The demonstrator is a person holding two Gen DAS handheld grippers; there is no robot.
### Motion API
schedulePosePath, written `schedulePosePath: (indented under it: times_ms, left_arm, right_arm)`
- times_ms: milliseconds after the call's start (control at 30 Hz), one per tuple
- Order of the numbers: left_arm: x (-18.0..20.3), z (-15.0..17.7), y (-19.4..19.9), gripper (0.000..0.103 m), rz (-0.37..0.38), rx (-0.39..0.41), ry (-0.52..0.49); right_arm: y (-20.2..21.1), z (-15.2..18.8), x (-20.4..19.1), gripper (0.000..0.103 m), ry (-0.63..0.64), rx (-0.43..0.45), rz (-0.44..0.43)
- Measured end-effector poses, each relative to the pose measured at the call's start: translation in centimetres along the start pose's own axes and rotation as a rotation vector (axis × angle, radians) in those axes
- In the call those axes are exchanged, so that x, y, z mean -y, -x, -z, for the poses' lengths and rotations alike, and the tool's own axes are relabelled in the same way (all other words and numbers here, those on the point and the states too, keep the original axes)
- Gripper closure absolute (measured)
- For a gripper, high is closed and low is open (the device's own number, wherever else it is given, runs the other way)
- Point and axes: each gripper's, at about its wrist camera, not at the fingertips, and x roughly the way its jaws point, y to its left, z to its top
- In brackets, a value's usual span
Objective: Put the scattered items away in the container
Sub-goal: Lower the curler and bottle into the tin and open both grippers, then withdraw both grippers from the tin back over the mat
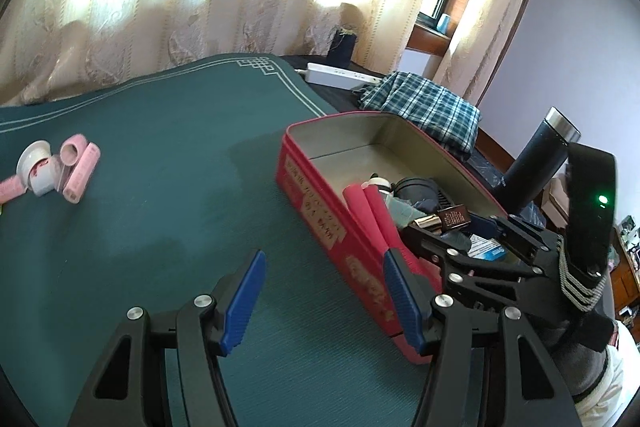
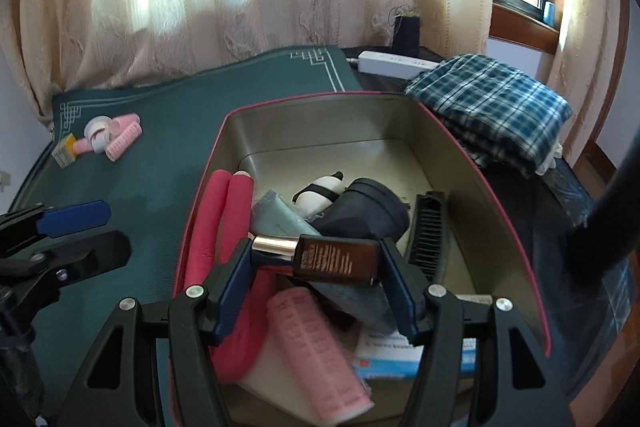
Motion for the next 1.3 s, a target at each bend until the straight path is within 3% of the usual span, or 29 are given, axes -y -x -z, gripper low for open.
schedulePosePath:
  times_ms: [667, 733, 800, 1000, 1300]
  left_arm:
    - [-1.4, 1.1, 1.4, 0.040, 0.014, 0.011, 0.023]
    - [-1.7, 1.3, 1.6, 0.035, 0.012, 0.012, 0.031]
    - [-2.1, 1.4, 1.8, 0.031, 0.009, 0.017, 0.042]
    - [-4.2, 1.9, 2.6, 0.030, -0.009, 0.030, 0.082]
    - [-10.7, 3.1, 4.2, 0.030, -0.090, 0.041, 0.205]
  right_arm:
    - [5.9, -0.4, 1.8, 0.037, -0.171, 0.156, -0.038]
    - [6.2, -0.4, 1.5, 0.037, -0.174, 0.164, -0.045]
    - [6.4, -0.5, 0.8, 0.037, -0.171, 0.171, -0.058]
    - [6.1, -0.8, -2.5, 0.032, -0.122, 0.169, -0.117]
    - [4.2, -1.0, -8.5, 0.028, -0.038, 0.128, -0.200]
